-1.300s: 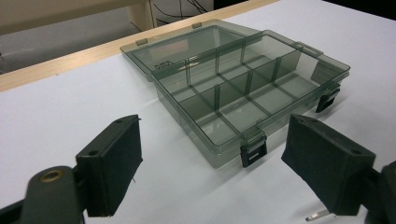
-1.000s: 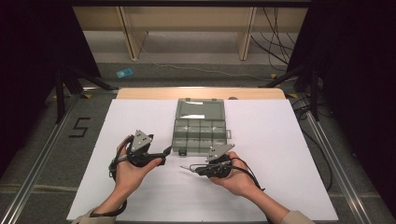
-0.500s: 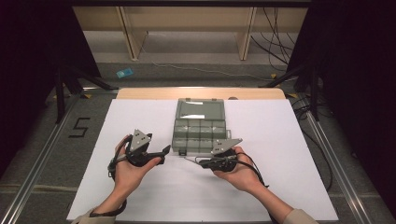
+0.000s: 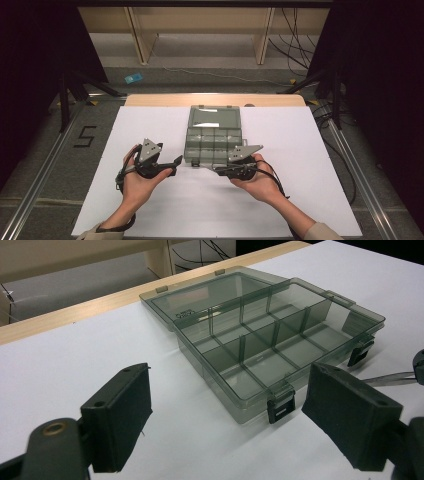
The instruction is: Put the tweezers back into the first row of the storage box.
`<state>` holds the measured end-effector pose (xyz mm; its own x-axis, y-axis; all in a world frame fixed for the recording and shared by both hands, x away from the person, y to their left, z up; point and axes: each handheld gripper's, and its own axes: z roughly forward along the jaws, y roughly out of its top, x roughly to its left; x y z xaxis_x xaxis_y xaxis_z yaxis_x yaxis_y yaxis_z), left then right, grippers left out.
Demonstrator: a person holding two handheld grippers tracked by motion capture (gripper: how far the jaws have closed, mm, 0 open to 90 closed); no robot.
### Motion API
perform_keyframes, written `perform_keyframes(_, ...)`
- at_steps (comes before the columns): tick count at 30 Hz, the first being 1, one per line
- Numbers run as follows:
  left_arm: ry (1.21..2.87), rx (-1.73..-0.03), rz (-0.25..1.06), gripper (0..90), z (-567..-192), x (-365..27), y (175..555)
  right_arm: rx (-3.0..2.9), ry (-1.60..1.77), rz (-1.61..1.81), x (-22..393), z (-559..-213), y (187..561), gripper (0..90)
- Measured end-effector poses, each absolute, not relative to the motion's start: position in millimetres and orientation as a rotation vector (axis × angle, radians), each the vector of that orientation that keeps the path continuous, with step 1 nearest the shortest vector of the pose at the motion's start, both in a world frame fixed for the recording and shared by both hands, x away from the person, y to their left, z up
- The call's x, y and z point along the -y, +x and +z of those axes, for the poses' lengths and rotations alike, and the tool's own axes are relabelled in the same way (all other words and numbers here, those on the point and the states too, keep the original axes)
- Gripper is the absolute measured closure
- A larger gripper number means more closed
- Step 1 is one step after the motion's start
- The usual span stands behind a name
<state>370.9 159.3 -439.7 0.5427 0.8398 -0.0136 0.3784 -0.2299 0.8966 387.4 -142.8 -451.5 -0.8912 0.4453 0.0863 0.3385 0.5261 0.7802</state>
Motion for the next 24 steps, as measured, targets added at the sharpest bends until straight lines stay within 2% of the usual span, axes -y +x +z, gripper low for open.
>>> perform_keyframes(24,1.82,-1.009,0.598,17.9,-441,-158,372,-2.574,0.734,1.33,152,-445,399,90.0)
